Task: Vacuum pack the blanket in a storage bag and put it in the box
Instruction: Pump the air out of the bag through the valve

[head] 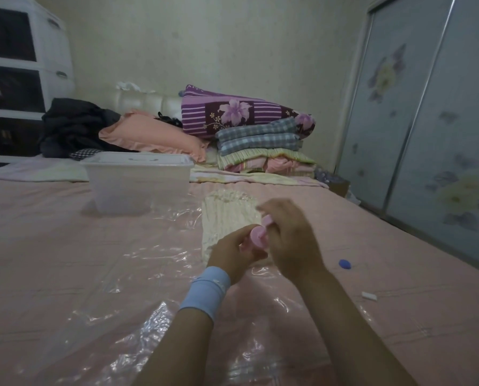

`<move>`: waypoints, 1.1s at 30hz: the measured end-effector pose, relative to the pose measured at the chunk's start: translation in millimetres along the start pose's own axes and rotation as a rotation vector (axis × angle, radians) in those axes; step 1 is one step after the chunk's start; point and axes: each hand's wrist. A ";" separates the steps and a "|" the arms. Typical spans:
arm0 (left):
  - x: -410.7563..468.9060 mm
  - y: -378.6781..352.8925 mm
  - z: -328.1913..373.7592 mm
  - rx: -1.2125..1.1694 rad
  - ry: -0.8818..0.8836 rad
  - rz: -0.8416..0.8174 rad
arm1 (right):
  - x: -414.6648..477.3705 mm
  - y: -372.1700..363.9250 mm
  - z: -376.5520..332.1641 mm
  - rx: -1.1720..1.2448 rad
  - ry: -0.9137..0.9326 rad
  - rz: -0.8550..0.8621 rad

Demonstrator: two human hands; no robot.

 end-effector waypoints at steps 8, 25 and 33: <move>-3.1 0.0 2.2 -0.059 0.008 0.059 | 27.3 44.9 -25.9 -0.012 0.113 0.115; -4.2 4.1 -2.6 -0.154 0.007 0.099 | 30.9 39.4 -44.6 -0.005 0.169 0.203; -7.3 6.6 -3.2 -0.155 0.010 0.057 | 5.3 -9.7 -17.6 -0.076 0.030 0.076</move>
Point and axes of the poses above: each hand's wrist, its own x-axis towards the middle knuckle, its own y-axis out of the back of the hand, z = x × y, and after that the axes turned 10 degrees about -y, right-handed
